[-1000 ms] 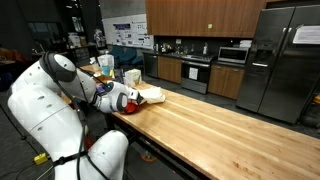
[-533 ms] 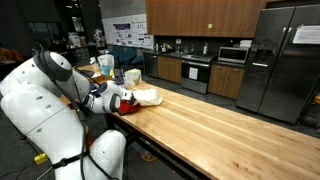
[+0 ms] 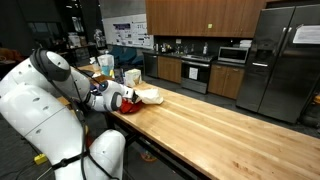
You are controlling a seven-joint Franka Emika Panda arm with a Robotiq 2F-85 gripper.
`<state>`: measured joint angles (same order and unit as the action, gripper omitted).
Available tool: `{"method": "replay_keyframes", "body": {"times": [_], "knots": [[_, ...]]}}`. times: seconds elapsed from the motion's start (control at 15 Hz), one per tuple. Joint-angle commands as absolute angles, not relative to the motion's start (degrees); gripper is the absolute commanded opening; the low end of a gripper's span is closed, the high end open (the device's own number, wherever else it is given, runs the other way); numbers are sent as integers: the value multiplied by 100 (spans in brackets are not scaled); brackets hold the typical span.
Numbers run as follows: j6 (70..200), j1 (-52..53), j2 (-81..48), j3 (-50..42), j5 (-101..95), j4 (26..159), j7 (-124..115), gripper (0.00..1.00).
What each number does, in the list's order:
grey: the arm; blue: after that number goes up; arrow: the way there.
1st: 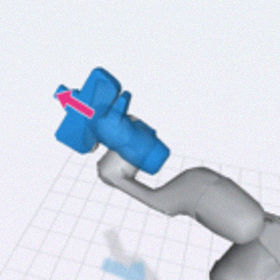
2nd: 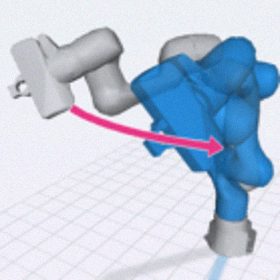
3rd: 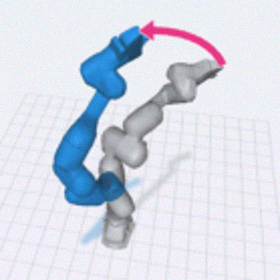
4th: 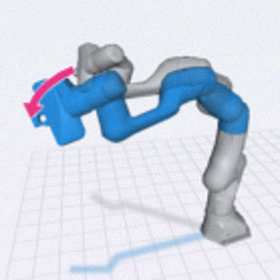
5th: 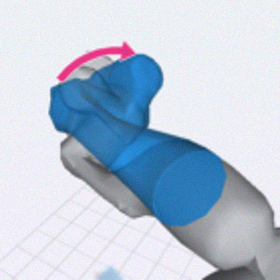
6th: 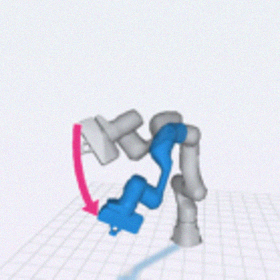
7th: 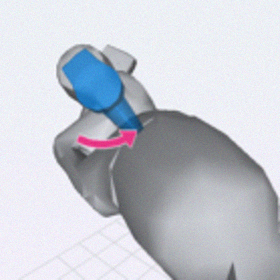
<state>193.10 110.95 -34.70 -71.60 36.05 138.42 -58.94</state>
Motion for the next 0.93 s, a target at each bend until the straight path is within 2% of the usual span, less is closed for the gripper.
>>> {"method": "replay_keyframes", "body": {"times": [0.0,0.67,0.87], "knots": [[19439,11153,-3941,-7323,3766,13815,-5968,1],[19249,11815,-3215,-7366,4046,14186,-4926,1],[19244,11904,-3555,-7518,3986,14158,-5269,1]]}}
